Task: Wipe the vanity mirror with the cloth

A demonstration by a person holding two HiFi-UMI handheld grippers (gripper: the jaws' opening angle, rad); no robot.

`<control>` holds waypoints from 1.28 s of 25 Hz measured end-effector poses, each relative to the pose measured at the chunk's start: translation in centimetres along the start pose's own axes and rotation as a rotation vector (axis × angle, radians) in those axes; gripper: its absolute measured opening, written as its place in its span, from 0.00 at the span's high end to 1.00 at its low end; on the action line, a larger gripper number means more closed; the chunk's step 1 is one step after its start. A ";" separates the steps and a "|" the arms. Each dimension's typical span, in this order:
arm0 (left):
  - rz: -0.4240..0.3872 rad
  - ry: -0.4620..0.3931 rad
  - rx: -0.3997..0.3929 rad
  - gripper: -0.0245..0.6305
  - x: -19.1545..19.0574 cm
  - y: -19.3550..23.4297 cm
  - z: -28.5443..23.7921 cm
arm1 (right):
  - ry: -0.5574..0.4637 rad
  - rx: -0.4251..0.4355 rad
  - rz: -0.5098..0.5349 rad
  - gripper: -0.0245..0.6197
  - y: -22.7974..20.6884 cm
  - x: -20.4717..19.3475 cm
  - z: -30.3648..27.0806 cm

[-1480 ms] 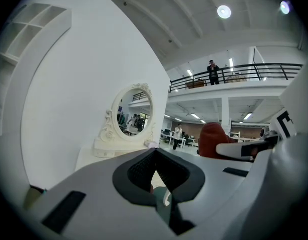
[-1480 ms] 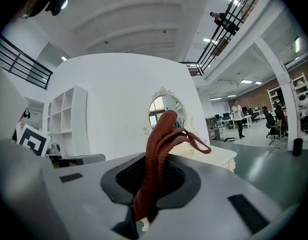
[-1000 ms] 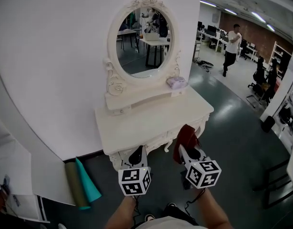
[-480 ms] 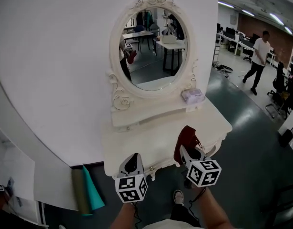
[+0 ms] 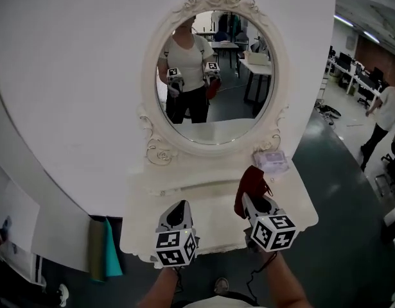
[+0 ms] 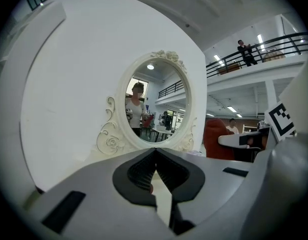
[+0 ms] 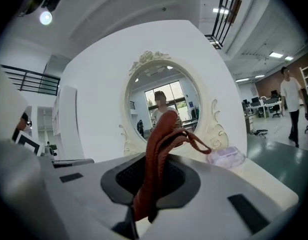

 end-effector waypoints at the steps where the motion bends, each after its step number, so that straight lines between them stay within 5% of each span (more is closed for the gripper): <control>1: 0.007 -0.004 0.018 0.95 0.5 0.0 -0.7 | 0.007 0.017 0.010 0.86 -0.8 0.7 -0.8; 7: 0.029 -0.006 0.103 0.95 3.1 1.1 -4.1 | 0.036 0.114 0.104 0.86 -2.8 5.0 -6.0; 16: 0.021 -0.012 0.126 0.95 7.8 3.8 -8.5 | 0.058 0.160 0.242 0.86 -2.8 9.6 -10.8; 20: -0.011 -0.043 0.110 0.95 11.6 4.5 -9.2 | 0.037 0.195 0.348 0.86 -2.6 15.5 -12.1; 27: -0.107 -0.113 0.122 0.95 20.4 5.4 -8.9 | -0.059 0.115 0.656 0.86 0.5 26.0 -13.1; 32: -0.132 -0.178 0.146 0.95 26.5 6.0 -8.0 | -0.075 0.094 0.786 0.86 3.7 33.2 -13.3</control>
Point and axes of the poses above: the fingertips, and each gripper's own axes: z backward along the fingers, y to its left, x out of its top, the point moved 8 cm from there along z, backward along the fingers, and after that the axes turned 15 degrees about y, right-handed, at the moved point
